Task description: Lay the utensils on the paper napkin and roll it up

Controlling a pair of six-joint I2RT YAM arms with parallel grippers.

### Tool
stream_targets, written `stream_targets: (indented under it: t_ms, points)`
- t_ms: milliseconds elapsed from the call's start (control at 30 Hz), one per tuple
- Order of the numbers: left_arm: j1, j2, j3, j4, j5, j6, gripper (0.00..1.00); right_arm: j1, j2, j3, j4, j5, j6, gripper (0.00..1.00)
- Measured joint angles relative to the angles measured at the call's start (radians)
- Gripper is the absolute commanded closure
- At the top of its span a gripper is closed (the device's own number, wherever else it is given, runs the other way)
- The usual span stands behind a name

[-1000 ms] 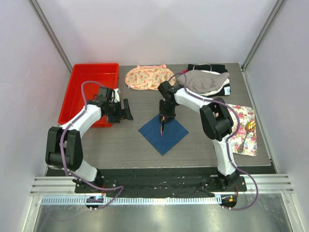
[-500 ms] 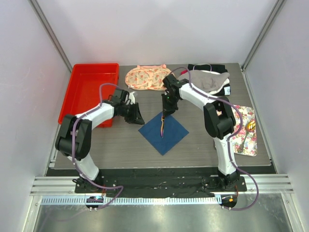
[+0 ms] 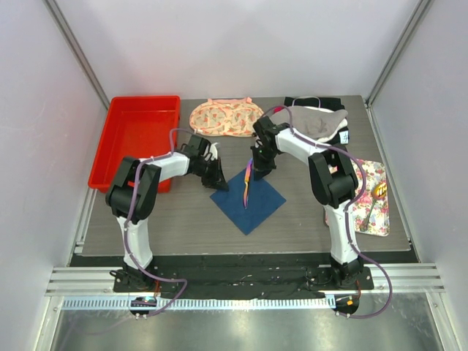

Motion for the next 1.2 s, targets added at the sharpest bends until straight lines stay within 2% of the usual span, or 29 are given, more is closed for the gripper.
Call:
stream_targets:
  t_ms: [333, 467, 633, 767, 900, 1033, 1200]
  points:
    - [0.001, 0.069, 0.099, -0.006, -0.019, -0.002, 1.0, -0.046, 0.039, 0.047, 0.012, -0.006, -0.01, 0.88]
    - [0.001, 0.089, 0.13, -0.007, -0.027, -0.003, 1.0, -0.066, 0.054, 0.07, 0.029, -0.018, -0.014, 0.85]
    - [0.001, 0.09, 0.134, -0.007, -0.033, -0.01, 1.0, -0.075, 0.055, 0.07, 0.042, -0.058, -0.01, 0.67]
    - [0.002, 0.09, 0.133, -0.006, -0.037, -0.029, 1.0, -0.074, 0.05, 0.07, 0.052, -0.074, 0.003, 0.63]
    - [0.002, 0.09, 0.132, -0.005, -0.038, -0.037, 1.0, -0.067, 0.031, 0.07, 0.052, -0.066, 0.024, 0.64]
    - [0.003, 0.09, 0.13, -0.004, -0.04, -0.048, 1.0, -0.033, 0.004, 0.076, 0.029, -0.016, 0.053, 0.69]
    - [0.003, 0.09, 0.13, -0.004, -0.041, -0.053, 1.0, 0.039, 0.003, 0.087, -0.006, 0.069, 0.083, 0.68]
